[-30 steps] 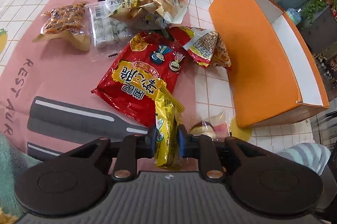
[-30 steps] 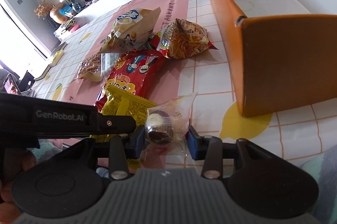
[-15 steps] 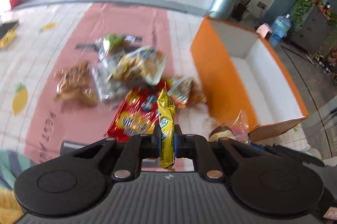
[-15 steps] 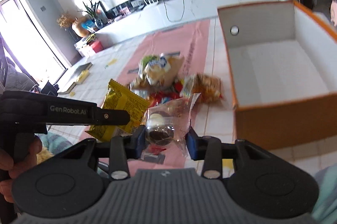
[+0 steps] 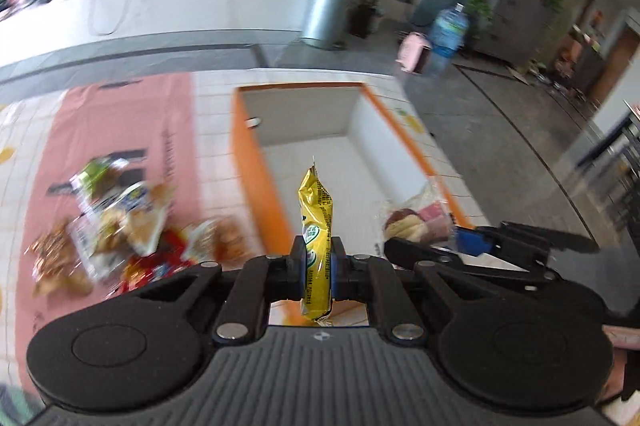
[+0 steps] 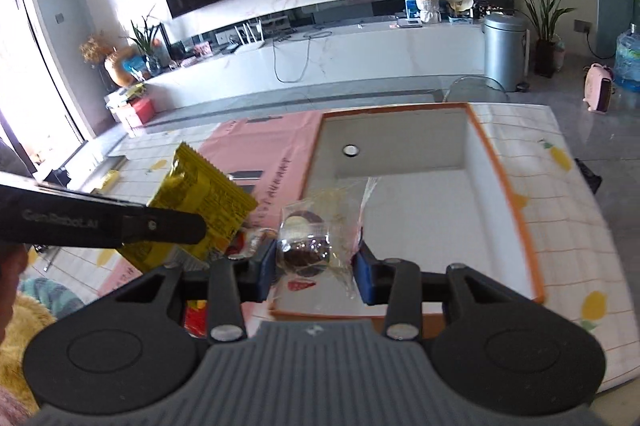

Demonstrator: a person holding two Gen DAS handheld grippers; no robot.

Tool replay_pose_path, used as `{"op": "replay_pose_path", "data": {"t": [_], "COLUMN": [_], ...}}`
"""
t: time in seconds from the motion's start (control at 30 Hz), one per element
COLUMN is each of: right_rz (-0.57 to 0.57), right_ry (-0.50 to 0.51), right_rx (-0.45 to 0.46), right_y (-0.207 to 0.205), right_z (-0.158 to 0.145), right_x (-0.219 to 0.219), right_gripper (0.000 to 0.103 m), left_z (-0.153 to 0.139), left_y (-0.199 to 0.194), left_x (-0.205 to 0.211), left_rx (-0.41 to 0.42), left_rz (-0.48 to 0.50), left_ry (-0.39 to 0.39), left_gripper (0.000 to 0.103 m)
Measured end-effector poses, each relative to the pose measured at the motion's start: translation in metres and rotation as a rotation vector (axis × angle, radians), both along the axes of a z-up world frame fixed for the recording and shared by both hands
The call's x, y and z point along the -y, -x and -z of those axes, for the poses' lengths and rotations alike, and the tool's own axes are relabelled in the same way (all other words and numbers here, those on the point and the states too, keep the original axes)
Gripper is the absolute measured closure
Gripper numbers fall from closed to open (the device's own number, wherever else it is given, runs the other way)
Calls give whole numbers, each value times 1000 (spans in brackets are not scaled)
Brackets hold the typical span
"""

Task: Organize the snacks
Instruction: 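Lift the yellow packet with the left tool while the right carries the ball packet boxward, then drop the yellow packet into the orange box with the left tool while the right releases its packet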

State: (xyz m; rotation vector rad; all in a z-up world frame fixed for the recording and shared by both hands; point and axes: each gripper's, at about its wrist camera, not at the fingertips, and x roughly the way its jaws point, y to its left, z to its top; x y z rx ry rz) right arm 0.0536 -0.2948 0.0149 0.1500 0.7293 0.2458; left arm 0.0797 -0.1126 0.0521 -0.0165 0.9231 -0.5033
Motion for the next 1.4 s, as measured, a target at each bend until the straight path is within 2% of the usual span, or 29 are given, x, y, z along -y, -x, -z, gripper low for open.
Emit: {"op": "replay_pose_path", "data": {"t": [0.17, 0.3, 0.5, 0.67, 0.9, 1.2, 1.4], "right_rz": [-18, -35, -126, -194, -247, -306, -326], "right_ry": [32, 3, 14, 30, 46, 41, 24], "right_rx": [-71, -161, -277, -371, -476, -585, -647], "right_y": [-20, -42, -75, -99, -123, -145, -153], "right_z": [-2, 9, 28, 52, 81, 105, 122], "right_x": [35, 57, 61, 55, 50, 51, 42], "right_gripper": [65, 65, 65, 65, 65, 64, 64], "left_z": [3, 14, 36, 60, 87, 105, 113], "left_y": [-12, -29, -57, -70, -84, -94, -97], "left_x": [41, 65, 94, 101, 108, 119, 119], "left_rx": [-34, -92, -142, -196, -270, -335, -370], "left_rz": [80, 115, 154, 186, 231, 324, 359], "left_ry": [-41, -87, -222, -309, -370, -462, -494], "left_gripper": [92, 92, 92, 92, 92, 92, 90]}}
